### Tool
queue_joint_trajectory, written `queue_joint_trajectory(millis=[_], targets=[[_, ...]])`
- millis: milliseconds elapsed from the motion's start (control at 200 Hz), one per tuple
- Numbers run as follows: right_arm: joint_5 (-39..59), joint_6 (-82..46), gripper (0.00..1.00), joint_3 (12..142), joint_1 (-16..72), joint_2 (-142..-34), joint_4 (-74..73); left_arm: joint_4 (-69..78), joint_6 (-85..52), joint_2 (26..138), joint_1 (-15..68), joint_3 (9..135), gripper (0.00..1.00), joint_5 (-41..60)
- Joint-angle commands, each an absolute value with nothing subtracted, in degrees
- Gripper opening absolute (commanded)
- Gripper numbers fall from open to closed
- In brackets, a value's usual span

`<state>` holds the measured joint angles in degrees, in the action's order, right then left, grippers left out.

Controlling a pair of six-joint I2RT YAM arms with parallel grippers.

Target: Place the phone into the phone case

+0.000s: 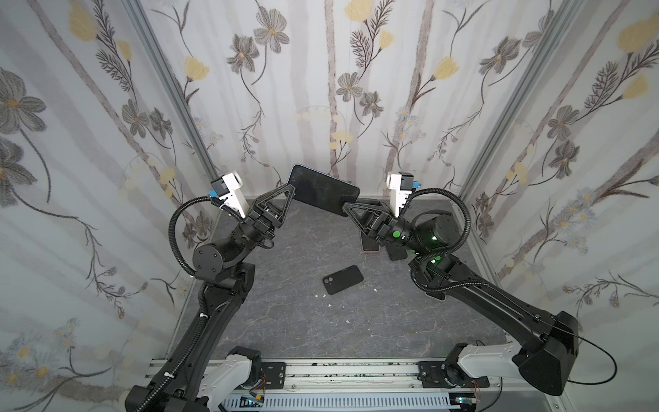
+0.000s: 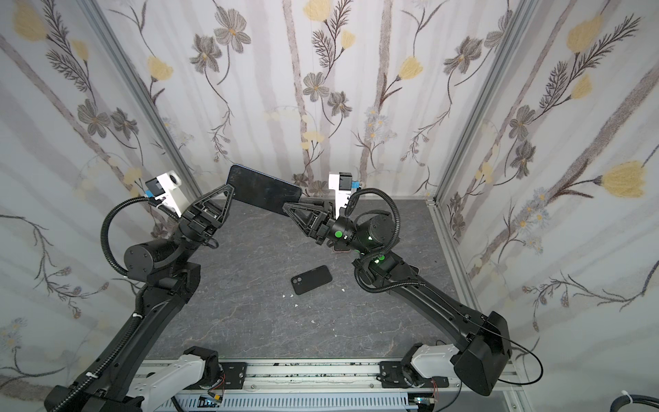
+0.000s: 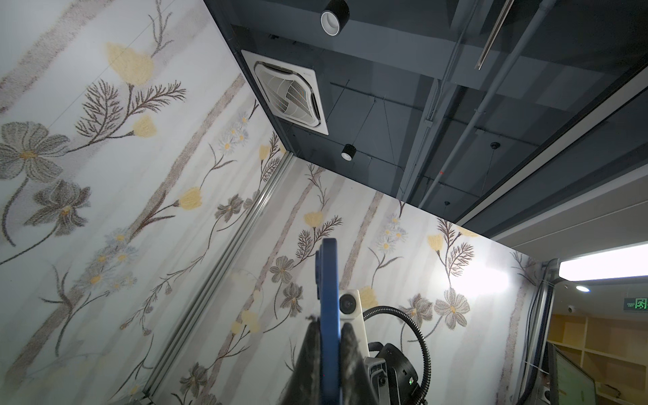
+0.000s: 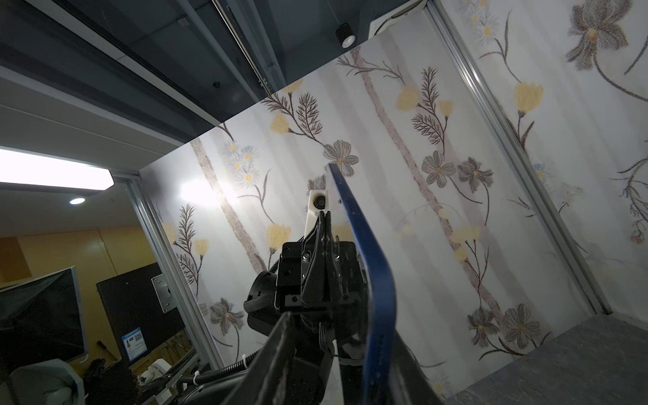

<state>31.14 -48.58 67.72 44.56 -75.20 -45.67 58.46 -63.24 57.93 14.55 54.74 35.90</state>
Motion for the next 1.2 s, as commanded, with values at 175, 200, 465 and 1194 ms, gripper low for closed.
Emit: queue_joint_trajectory(millis=[175,200,465,1194], targets=[[29.3,-48.5,0.01,65.8,44.7,-73.5,-49.8,59.0,-61.8,58.0,16.0,53.5,0.00,34.8],[28.7,-48.4,0.00,65.4,44.6,-73.1,-49.7,58.4,-61.3,57.7,16.0,53.3,0.00,34.8],[23.8,-46.6,0.00,63.7,43.4,-70.2,-43.2,33.1,-48.8,54.0,15.9,54.7,0.72,25.2],[30.0,-23.4,0.00,69.6,26.2,-85.1,28.5,-9.1,-33.5,71.8,20.5,45.5,0.64,12.3]])
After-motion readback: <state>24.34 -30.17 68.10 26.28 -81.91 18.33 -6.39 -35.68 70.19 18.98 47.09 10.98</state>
